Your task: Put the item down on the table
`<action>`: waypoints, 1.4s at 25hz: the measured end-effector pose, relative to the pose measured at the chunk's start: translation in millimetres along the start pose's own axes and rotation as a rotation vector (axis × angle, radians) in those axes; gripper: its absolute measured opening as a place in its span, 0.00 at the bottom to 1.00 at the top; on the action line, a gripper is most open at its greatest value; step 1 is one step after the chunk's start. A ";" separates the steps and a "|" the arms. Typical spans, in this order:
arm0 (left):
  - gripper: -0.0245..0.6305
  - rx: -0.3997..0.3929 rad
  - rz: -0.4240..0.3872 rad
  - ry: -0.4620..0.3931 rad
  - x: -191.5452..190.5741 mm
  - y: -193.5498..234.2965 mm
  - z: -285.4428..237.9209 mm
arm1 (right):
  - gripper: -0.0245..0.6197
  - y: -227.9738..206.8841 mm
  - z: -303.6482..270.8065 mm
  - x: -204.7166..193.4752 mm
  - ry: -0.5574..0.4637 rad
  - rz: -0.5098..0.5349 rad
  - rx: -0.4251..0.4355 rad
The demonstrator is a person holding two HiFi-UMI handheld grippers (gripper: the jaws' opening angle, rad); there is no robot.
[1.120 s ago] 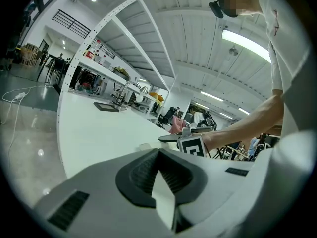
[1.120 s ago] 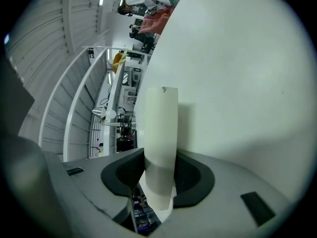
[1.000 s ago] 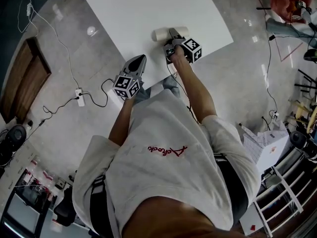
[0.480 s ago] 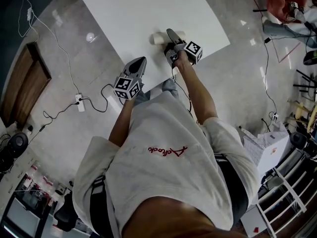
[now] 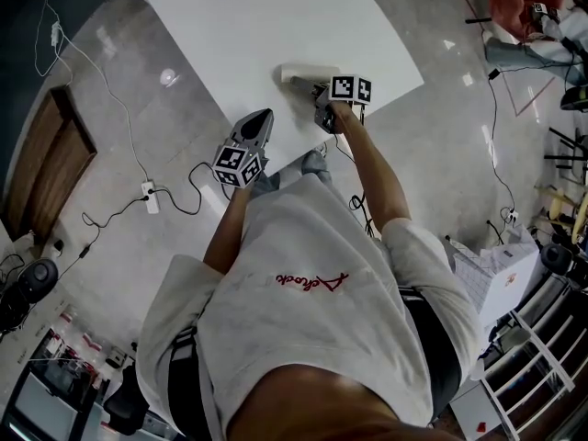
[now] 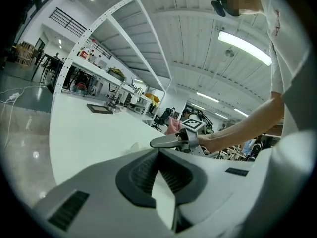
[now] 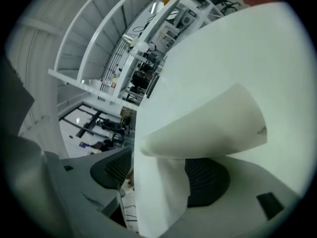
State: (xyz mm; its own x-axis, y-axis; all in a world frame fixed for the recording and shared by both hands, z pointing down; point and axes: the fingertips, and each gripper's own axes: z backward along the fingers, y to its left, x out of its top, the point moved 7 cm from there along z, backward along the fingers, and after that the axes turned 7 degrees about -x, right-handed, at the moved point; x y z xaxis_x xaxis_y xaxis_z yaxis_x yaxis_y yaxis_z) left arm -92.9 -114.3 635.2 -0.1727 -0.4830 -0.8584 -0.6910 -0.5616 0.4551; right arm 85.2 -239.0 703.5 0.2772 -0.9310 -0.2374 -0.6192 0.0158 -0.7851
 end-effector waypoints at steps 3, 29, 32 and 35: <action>0.07 -0.004 0.001 0.002 0.4 0.5 -2.0 | 0.54 6.3 -2.9 -4.1 0.058 0.172 -0.058; 0.07 -0.023 -0.014 -0.003 16.8 10.0 -7.9 | 0.03 5.3 -3.5 -24.9 -0.018 0.557 -0.421; 0.06 -0.040 -0.023 0.006 17.3 6.7 -11.2 | 0.03 2.9 0.3 -31.2 -0.049 0.564 -0.436; 0.06 -0.055 -0.029 0.012 16.8 5.4 -14.0 | 0.03 -1.7 5.2 -40.3 -0.074 0.579 -0.467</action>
State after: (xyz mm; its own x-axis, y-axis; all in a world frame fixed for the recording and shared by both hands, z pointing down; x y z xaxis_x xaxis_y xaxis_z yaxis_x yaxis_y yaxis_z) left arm -89.7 -134.8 626.6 -0.1442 -0.4741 -0.8686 -0.6562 -0.6112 0.4425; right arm 78.9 -199.6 711.4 -0.1492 -0.7938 -0.5896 -0.9240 0.3243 -0.2027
